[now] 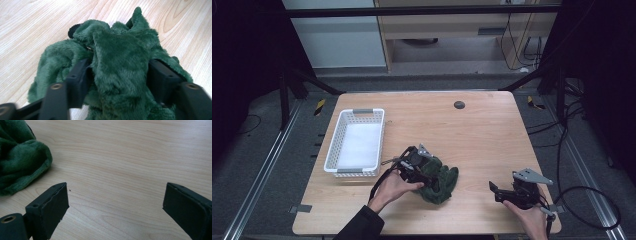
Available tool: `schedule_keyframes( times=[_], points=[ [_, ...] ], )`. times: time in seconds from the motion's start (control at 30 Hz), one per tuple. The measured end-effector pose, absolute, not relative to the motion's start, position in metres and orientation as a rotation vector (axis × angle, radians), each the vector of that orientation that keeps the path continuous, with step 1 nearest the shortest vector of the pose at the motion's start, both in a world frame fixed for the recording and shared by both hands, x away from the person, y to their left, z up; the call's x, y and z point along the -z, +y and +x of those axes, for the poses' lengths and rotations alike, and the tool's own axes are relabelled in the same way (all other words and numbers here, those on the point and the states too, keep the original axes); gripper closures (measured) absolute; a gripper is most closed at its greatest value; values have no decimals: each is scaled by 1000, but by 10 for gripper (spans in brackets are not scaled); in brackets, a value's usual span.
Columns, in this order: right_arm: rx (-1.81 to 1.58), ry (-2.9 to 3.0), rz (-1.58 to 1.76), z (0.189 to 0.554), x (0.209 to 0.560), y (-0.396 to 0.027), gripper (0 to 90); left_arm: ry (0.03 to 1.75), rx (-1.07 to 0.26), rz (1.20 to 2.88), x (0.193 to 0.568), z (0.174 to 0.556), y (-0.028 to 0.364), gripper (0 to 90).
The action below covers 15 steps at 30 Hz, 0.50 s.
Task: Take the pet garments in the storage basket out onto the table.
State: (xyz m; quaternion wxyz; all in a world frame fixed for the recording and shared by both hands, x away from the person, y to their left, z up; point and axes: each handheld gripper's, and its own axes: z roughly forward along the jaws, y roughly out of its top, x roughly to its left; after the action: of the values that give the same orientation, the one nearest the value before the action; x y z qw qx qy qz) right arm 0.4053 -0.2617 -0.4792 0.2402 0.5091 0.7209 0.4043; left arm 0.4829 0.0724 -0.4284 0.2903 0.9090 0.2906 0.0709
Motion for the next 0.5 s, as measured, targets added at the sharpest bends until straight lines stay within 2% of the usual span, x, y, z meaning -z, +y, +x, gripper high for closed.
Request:
schedule_keyframes(
  times=[0.2, 0.33, 0.5],
  points=[
    [-1101, 1969, 1389, 406, 480, -262, 61, 786, -201, 2411, 425, 481, 78, 222],
    [-1103, 1969, 1389, 406, 480, -262, 61, 797, -212, 2387, 421, 479, 83, 186],
    [-1105, 1965, 1399, 405, 479, -263, 60, 816, -245, 2325, 411, 473, 96, 182]
  ],
)
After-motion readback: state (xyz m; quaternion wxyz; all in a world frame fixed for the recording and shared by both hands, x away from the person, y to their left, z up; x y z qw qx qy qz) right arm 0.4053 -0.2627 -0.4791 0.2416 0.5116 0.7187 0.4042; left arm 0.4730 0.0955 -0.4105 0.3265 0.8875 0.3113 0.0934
